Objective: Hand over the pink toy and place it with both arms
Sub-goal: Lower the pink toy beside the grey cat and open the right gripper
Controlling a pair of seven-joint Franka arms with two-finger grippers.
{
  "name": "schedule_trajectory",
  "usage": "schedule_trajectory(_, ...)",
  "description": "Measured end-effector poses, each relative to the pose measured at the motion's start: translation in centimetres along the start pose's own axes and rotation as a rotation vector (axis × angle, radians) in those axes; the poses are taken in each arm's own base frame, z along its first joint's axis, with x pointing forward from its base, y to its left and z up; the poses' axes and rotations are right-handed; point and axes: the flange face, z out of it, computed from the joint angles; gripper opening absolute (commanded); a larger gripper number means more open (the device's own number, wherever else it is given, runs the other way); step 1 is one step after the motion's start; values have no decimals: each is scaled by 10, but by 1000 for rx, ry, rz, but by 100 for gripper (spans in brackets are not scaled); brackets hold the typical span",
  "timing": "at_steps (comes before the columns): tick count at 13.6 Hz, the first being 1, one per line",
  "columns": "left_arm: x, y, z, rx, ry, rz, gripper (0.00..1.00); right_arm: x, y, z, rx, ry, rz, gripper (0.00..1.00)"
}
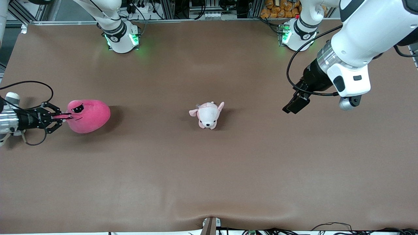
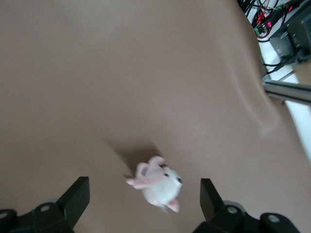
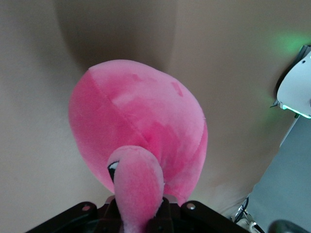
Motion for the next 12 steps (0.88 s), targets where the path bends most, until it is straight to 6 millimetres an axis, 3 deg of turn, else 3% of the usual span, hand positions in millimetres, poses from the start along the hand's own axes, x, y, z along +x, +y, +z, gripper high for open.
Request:
schedule_trajectory(1, 4, -4, 2, 34, 30, 75, 100, 6, -3, 9, 3, 0, -10, 0)
schedule_trajectory(2, 7, -7, 4, 72, 54, 151, 100, 11, -5, 17, 12, 3, -19, 18)
schedule_trajectory(3, 9, -10, 5, 101, 68, 225, 100, 16, -6, 22, 17, 3, -21, 74)
schedule_trajectory(4, 10, -12, 4, 118, 78, 300, 100, 21, -5, 25, 18, 1, -24, 100)
schedule_trajectory(8, 7, -29, -22, 161, 97, 528, 100, 17, -7, 11, 43, 10, -91, 100)
schedule_trajectory(10, 6, -37, -29, 181, 88, 577, 100, -7, -6, -20, 62, 23, -133, 100)
schedule_trajectory(12, 26, -51, -37, 204, 73, 625, 100, -47, 0, -63, 94, 51, -200, 100)
